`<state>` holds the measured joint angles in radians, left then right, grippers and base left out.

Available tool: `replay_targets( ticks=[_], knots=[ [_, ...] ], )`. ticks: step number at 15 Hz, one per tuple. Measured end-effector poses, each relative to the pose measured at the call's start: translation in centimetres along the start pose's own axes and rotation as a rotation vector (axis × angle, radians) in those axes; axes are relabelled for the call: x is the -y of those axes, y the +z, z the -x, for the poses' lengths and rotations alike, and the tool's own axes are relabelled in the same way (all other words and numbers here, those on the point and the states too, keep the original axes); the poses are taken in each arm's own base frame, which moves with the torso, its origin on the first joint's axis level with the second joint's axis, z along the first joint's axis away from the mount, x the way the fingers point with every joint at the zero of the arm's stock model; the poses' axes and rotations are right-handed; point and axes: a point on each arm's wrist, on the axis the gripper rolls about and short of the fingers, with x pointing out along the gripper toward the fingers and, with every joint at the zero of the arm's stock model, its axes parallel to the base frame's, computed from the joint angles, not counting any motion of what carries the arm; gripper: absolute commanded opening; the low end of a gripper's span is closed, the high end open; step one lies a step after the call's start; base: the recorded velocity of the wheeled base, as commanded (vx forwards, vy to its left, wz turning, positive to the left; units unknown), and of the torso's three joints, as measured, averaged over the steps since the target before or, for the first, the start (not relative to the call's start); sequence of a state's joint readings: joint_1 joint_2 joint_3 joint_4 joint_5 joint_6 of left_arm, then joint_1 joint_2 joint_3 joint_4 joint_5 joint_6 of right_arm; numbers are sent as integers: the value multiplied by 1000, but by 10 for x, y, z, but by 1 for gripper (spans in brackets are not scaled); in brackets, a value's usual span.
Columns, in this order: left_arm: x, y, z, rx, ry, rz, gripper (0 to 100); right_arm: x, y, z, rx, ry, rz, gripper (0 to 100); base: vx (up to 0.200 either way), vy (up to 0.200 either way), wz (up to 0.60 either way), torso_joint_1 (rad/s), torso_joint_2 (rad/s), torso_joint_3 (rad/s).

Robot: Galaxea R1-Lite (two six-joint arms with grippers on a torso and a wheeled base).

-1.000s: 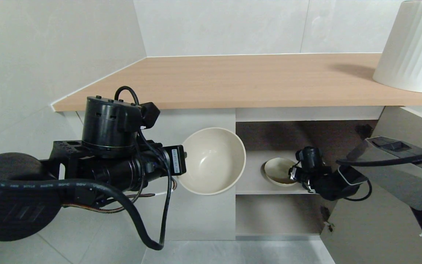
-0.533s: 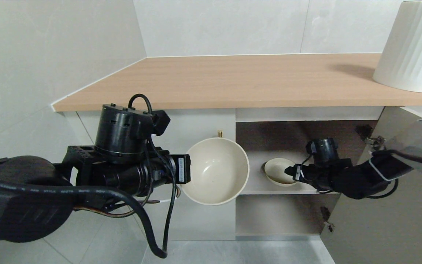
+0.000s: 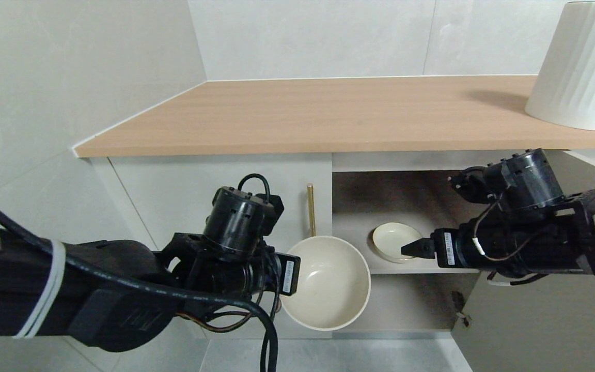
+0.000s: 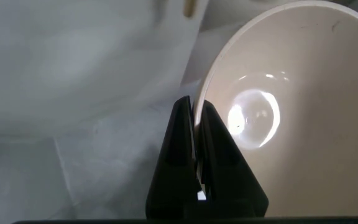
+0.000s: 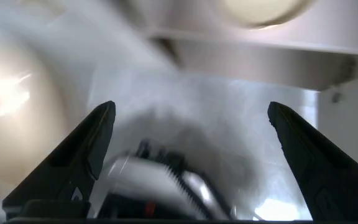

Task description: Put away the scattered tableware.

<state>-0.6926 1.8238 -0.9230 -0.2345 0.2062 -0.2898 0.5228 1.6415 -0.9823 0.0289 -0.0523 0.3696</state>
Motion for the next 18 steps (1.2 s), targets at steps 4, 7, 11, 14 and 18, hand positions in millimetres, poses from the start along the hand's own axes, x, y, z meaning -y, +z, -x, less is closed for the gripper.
replay_targets(
  ticks=[4, 7, 11, 14, 18],
  knots=[
    [18, -6, -13, -23, -17, -70, 0, -23, -16, 21, -17, 75, 88, 100, 0, 0, 0, 0, 0, 0],
    [28, -11, -17, -36, -37, -90, 0, -28, -22, 21, -34, 88, 106, 100, 0, 0, 0, 0, 0, 0],
    [45, -17, -16, -34, -42, -122, 0, -31, -31, -3, -82, 14, 131, 100, 0, 0, 0, 0, 0, 0],
    [52, -22, -18, -39, -40, -138, 0, -36, -39, -19, -127, -1, 150, 100, 0, 0, 0, 0, 0, 0],
    [55, -27, -21, -52, -41, -147, 0, -38, -43, -28, -150, -8, 156, 0, 0, 0, 0, 0, 0, 0]
  ],
)
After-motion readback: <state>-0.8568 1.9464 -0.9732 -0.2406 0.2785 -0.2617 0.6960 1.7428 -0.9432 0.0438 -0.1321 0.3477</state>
